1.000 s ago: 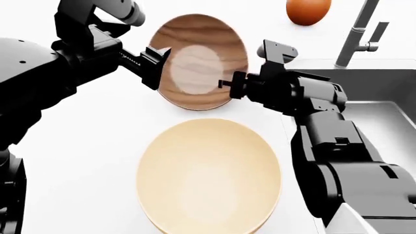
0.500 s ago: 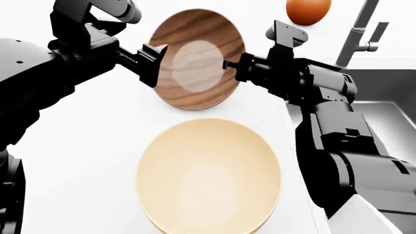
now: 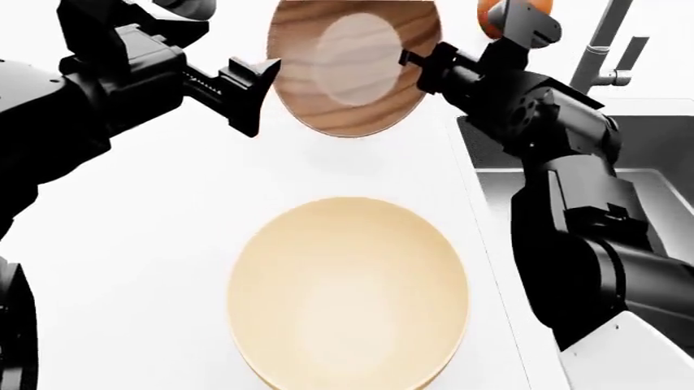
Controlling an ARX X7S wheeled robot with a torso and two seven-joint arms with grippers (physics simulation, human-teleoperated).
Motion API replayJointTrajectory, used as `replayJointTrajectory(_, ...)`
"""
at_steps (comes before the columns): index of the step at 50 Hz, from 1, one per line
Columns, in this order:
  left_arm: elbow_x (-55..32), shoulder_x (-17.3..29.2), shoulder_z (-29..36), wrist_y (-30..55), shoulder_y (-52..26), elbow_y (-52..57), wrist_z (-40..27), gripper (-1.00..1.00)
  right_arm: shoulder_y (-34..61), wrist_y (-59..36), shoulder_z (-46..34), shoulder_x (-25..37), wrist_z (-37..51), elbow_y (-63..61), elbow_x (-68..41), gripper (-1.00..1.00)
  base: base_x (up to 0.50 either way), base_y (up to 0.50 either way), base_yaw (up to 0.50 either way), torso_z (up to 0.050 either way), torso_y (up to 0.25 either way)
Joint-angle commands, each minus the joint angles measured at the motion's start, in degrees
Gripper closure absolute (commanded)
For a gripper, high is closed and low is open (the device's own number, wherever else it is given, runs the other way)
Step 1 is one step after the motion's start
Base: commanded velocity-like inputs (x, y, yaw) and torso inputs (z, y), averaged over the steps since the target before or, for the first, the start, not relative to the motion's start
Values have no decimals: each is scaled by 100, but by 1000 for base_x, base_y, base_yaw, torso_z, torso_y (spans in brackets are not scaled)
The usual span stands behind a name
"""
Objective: Stack the bowls in the sink.
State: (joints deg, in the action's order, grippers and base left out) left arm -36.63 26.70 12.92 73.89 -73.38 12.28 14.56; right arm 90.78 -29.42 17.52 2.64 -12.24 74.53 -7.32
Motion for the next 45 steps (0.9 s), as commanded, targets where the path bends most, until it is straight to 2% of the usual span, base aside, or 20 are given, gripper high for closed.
replayJointTrajectory(1,-645,115,-337,449,29,474,292,-100,-38,226,429,86,313,-352,-216,100,0,0,0,0,0)
replayJointTrajectory(10,-2008,468,-378,1574,-191,1274,747,-100,-398,-311,546,26,713,-1508,-352,100,0,0,0,0,0)
replayJointTrajectory(14,-3154,793,-22,1584,-507,1170,323,-100,-461,-480,531,10,780,-1845,-384,100,0,0,0,0,0)
replayJointTrajectory(18,-3870,1042,323,1559,-734,1221,73,-100,-531,-513,527,-4,869,-2089,-408,100,0,0,0,0,0)
replayJointTrajectory(28,-4792,1182,906,1476,-1071,1135,-413,-100,-609,-669,465,-30,917,-2330,-519,100,0,0,0,0,0)
replayJointTrajectory(34,-4902,1198,1153,1372,-1163,1116,-492,-100,-590,-614,429,-7,890,-2199,-566,100,0,0,0,0,0)
replayJointTrajectory(45,-3948,1076,2035,1142,-1119,900,-395,-100,-609,-642,364,5,863,-2204,-666,100,0,0,0,0,0)
